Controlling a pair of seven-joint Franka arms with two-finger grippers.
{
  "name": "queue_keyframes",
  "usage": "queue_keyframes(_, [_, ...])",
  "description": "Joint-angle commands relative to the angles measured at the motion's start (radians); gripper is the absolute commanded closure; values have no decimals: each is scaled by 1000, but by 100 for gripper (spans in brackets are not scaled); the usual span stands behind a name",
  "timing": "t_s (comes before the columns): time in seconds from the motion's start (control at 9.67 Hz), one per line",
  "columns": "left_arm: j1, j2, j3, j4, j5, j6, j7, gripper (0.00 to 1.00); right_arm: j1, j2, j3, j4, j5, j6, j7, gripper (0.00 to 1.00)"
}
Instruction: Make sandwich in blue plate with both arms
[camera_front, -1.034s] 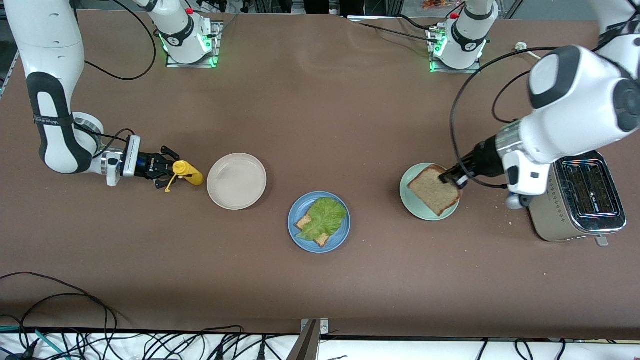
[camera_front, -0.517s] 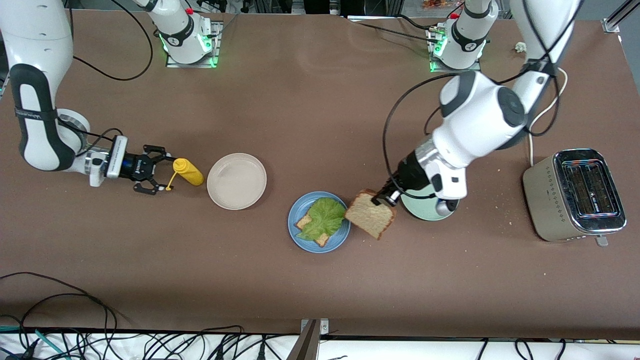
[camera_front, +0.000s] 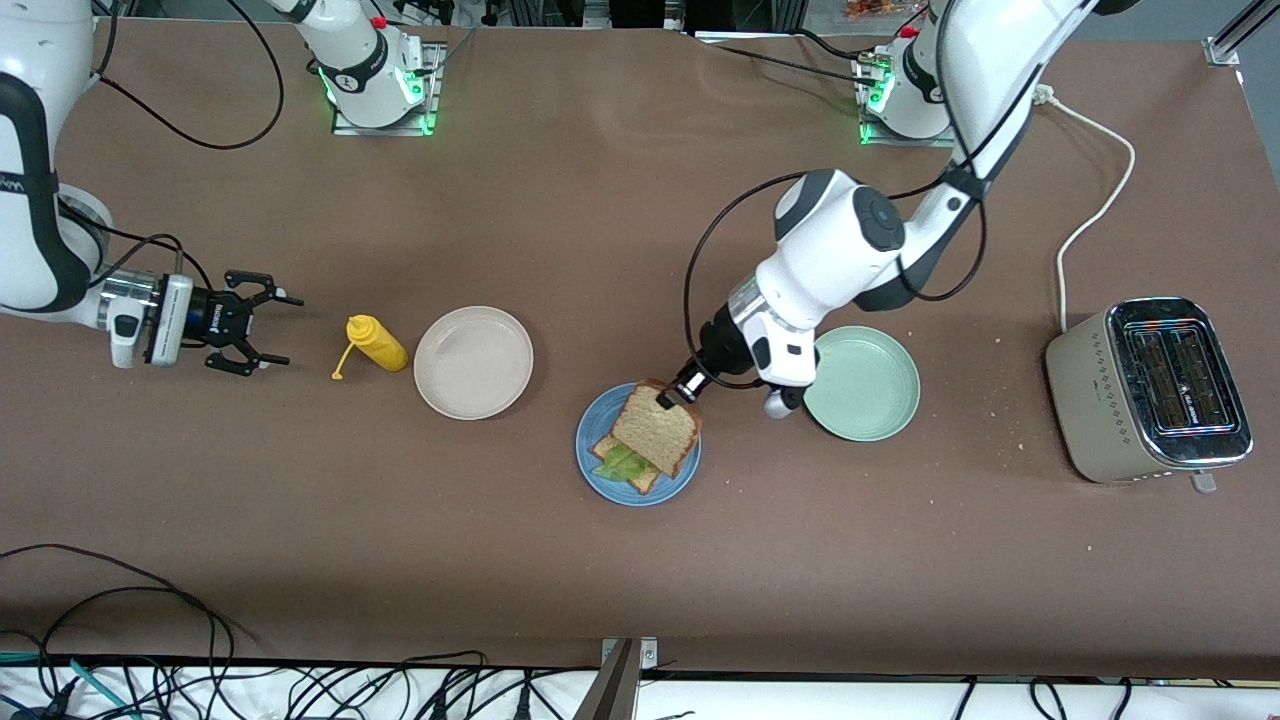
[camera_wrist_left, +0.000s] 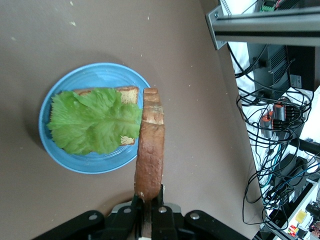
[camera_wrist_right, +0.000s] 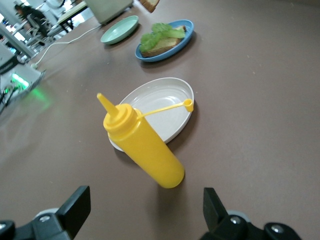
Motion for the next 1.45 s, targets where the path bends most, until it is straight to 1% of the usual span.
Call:
queue_keyframes(0.0, [-83, 79, 69, 58, 34, 50, -20, 100, -6, -124, 26, -4, -160, 51, 476, 0])
queue_keyframes(0.1, [-90, 98, 81, 85, 36, 50, -12, 100, -6, -158, 53, 6, -216, 74, 640, 0])
queue_keyframes(0.21, [-105, 107, 98, 96, 43, 50, -12, 100, -4, -184, 72, 29, -301, 88, 819, 0])
queue_keyframes(0.31, [-132, 110, 128, 103, 48, 50, -14, 100, 4, -195, 92, 61, -374, 88, 965, 0])
queue_keyframes(0.52, [-192, 147, 185, 168, 46, 51, -18, 100, 8, -198, 128, 132, -547, 87, 1244, 0])
queue_keyframes(0.62, [-206, 153, 189, 178, 43, 53, -23, 100, 8, -210, 156, 161, -619, 78, 1366, 0])
queue_keyframes(0.72, [-208, 158, 189, 181, 40, 53, -23, 100, 10, -218, 197, 196, -734, 78, 1485, 0])
queue_keyframes(0.83, [-217, 162, 189, 191, 40, 51, -23, 100, 8, -236, 251, 229, -868, 75, 1616, 0])
queue_keyframes(0.93, [-219, 174, 189, 196, 39, 53, -24, 100, 8, -264, 286, 232, -921, 76, 1708, 0])
queue_keyframes(1.03, [-220, 176, 189, 196, 34, 51, -26, 100, 10, -288, 323, 243, -949, 75, 1829, 0])
queue_keyframes(1.14, [-220, 176, 189, 195, 36, 51, -40, 100, 10, -319, 369, 259, -1013, 69, 1934, 0])
queue_keyframes(1.24, [-220, 178, 189, 195, 39, 51, -38, 100, 16, -340, 416, 301, -1082, 23, 1998, 0])
queue_keyframes(1.34, [-219, 178, 189, 192, 45, 51, -38, 100, 30, -345, 425, 368, -1106, -55, 2060, 0])
